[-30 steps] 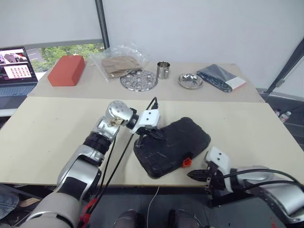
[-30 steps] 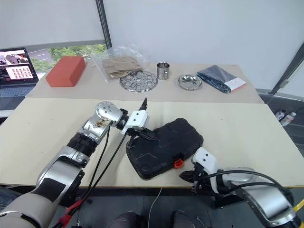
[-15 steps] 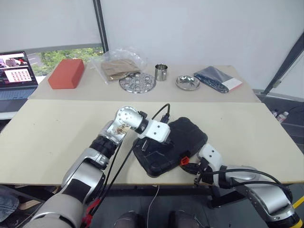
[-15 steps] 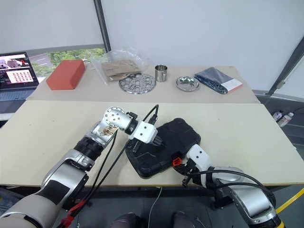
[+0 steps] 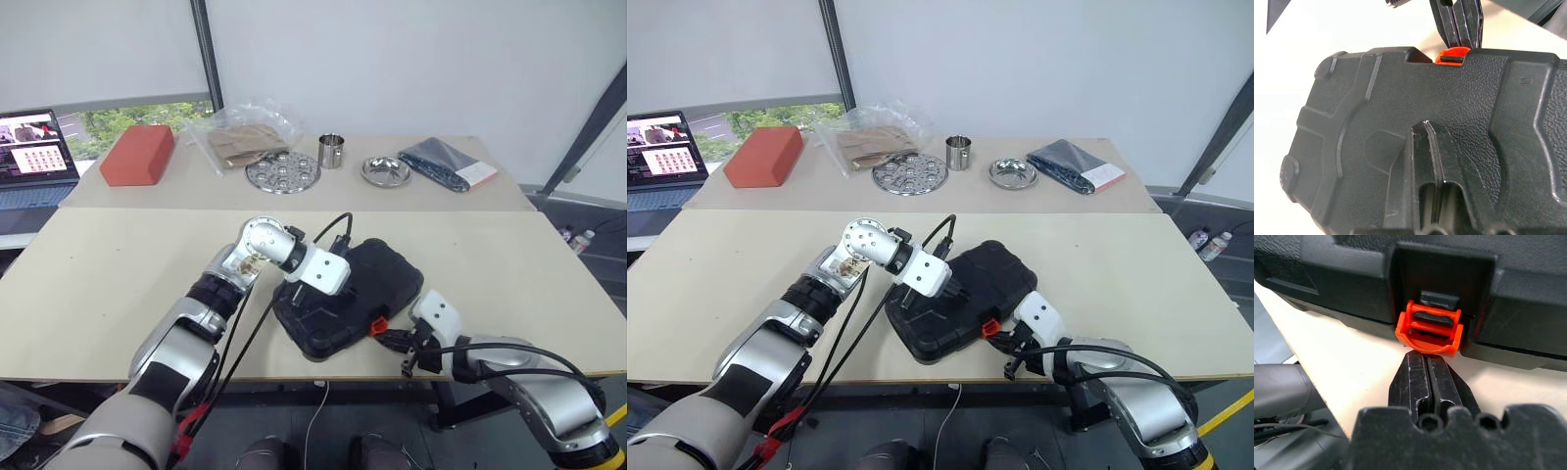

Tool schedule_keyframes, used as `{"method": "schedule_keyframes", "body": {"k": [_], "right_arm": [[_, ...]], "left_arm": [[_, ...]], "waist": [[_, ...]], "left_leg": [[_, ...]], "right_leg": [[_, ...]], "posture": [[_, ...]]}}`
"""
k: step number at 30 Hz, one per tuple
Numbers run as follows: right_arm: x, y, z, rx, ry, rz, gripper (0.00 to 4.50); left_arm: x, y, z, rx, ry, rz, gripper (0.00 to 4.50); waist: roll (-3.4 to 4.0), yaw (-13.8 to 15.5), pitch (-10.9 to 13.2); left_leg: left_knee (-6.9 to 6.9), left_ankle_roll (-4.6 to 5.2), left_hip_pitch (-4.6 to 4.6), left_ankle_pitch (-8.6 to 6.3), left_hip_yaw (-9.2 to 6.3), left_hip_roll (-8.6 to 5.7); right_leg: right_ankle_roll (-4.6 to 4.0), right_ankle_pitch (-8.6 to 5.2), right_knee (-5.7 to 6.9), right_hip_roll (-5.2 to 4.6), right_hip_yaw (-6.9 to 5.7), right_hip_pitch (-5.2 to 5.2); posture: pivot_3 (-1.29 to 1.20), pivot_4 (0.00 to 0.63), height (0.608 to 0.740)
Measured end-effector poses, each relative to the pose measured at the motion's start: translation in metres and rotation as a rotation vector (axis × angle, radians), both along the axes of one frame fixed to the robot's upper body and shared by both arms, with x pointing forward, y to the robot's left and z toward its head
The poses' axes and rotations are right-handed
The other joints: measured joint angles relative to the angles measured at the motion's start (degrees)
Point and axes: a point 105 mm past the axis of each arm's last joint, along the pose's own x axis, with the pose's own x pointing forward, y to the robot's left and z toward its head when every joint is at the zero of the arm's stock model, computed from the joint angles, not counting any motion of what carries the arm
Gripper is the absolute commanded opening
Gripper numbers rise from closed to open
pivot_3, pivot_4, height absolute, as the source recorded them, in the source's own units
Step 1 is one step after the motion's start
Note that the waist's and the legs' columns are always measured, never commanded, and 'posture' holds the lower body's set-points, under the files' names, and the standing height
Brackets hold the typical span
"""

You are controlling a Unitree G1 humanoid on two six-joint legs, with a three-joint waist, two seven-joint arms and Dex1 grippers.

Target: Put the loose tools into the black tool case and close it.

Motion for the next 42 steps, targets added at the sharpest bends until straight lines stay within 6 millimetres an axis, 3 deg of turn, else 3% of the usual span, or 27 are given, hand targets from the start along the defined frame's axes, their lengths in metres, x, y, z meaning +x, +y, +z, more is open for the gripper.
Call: {"method": "schedule_keyframes", "body": {"k": [3,6,11,15,21,29,31,38,42], "right_arm": [[0.002,0.001,0.002,0.004,-0.009,-0.001,0.0],[0.002,-0.004,0.006,-0.013,-0.016,-0.011,0.75],[-0.013,-0.012,0.028,0.025,-0.086,-0.069,2.43],[-0.022,-0.013,0.013,0.103,-0.027,-0.197,3.76],[-0.013,-0.006,0.011,0.178,-0.026,-0.293,3.76],[-0.005,0.002,-0.003,0.165,0.012,-0.289,3.76],[-0.004,0.003,-0.004,0.162,0.007,-0.28,3.36],[-0.009,0.003,-0.005,0.131,-0.014,-0.237,1.25],[-0.016,-0.002,-0.003,0.11,-0.03,-0.234,1.24]], "left_arm": [[0.001,0.0,0.001,-0.001,-0.001,0.004,0.02],[0.003,0.001,0.0,-0.001,0.001,0.013,0.0],[0.002,-0.003,-0.003,-0.003,0.015,0.01,0.0],[0.002,-0.002,-0.003,-0.001,0.018,0.013,0.0],[0.003,-0.001,-0.004,0.001,0.021,0.019,0.0],[0.007,0.005,-0.006,0.018,0.033,0.043,0.0],[0.008,0.005,-0.006,0.024,0.033,0.046,0.0],[0.007,0.001,-0.006,0.018,0.035,0.038,0.0],[0.005,-0.003,-0.005,0.011,0.029,0.023,0.0]], "waist": [[0.0,-0.1,0.0],[0.03,0.0,0.0],[-0.03,0.4,-0.6],[-0.14,0.4,-1.2],[-0.04,0.3,-1.3],[-0.11,-0.3,-1.4],[-0.11,-0.4,-1.4],[-0.1,-0.2,-1.4],[-0.1,0.4,-1.4]], "left_leg": [[-0.01,0.03,-0.02,0.01,0.0,0.02],[-0.01,0.04,-0.03,0.0,0.01,0.02],[-0.11,0.12,0.0,-0.13,-0.06,0.01],[-0.13,0.17,0.04,-0.21,-0.09,0.01],[-0.13,-0.11,0.07,-0.44,-0.05,-0.01],[-0.14,-0.2,0.27,-0.42,-0.04,0.04],[-0.18,-0.24,0.39,-0.44,-0.06,0.07],[-0.24,-0.25,0.35,-0.47,-0.05,0.05],[-0.5,-0.14,0.35,-0.46,-0.05,-0.04]], "right_leg": [[0.01,0.0,0.0,0.01,0.0,-0.02],[0.01,0.0,-0.02,0.0,-0.01,-0.03],[0.1,-0.08,-0.17,-0.04,-0.04,0.04],[0.09,-0.17,-0.18,-0.05,-0.03,0.08],[0.17,-0.23,-0.2,-0.09,-0.03,0.07],[-0.08,-0.34,-0.18,-0.07,-0.01,0.2],[-0.13,-0.38,-0.19,-0.08,-0.01,0.32],[-0.11,-0.37,-0.23,-0.19,-0.01,0.29],[0.21,-0.36,-0.36,-0.25,-0.04,0.29]], "posture": [[0.0,0.15,0.734],[0.0,0.15,0.734],[0.0,0.15,0.734],[0.0,0.15,0.734],[0.0,0.15,0.734],[0.0,0.15,0.734],[0.0,0.15,0.734],[0.0,0.15,0.734],[0.0,0.15,0.734]]}}
